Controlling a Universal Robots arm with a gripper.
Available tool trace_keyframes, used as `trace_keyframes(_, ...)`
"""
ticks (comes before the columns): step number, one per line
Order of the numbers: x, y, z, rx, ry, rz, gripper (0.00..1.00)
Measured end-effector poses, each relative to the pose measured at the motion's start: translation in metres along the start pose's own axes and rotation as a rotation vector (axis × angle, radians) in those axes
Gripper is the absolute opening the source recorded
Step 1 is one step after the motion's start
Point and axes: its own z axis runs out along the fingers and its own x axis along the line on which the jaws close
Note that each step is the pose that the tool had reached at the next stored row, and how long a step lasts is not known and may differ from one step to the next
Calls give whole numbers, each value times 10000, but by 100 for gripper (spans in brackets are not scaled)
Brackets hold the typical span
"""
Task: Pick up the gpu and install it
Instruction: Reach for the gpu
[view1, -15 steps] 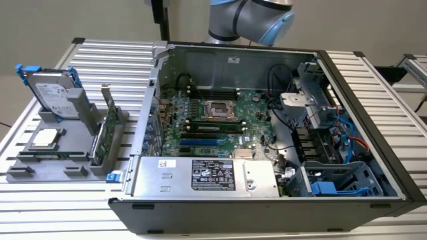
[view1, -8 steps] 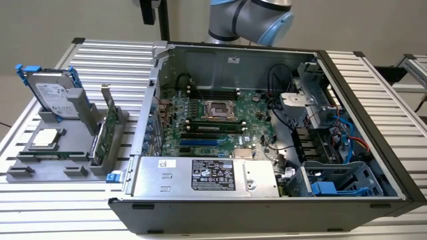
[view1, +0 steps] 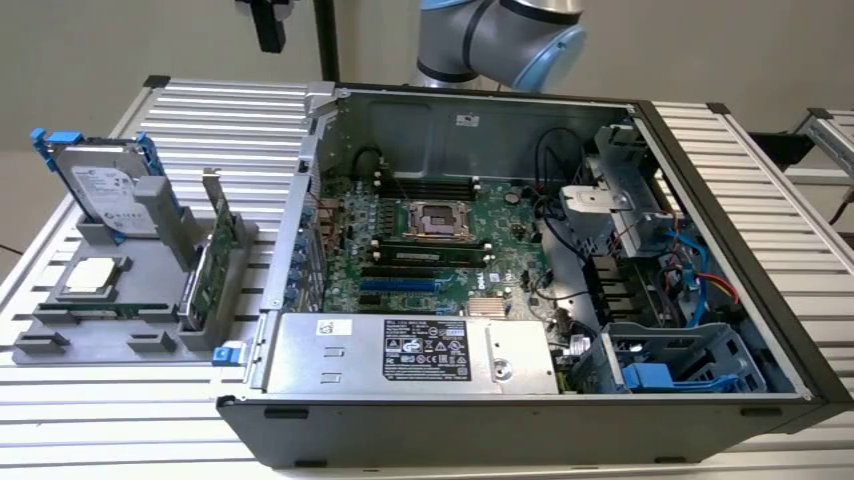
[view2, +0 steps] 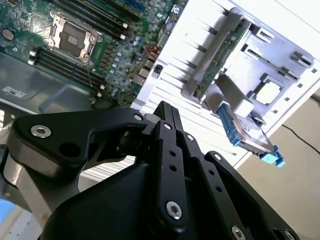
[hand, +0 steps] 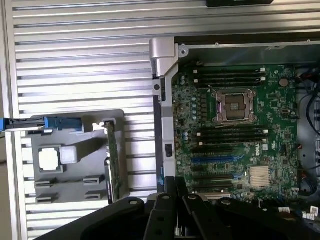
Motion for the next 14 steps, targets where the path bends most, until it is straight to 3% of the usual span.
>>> trace_keyframes(14,386,-29,36,0,11,1,0)
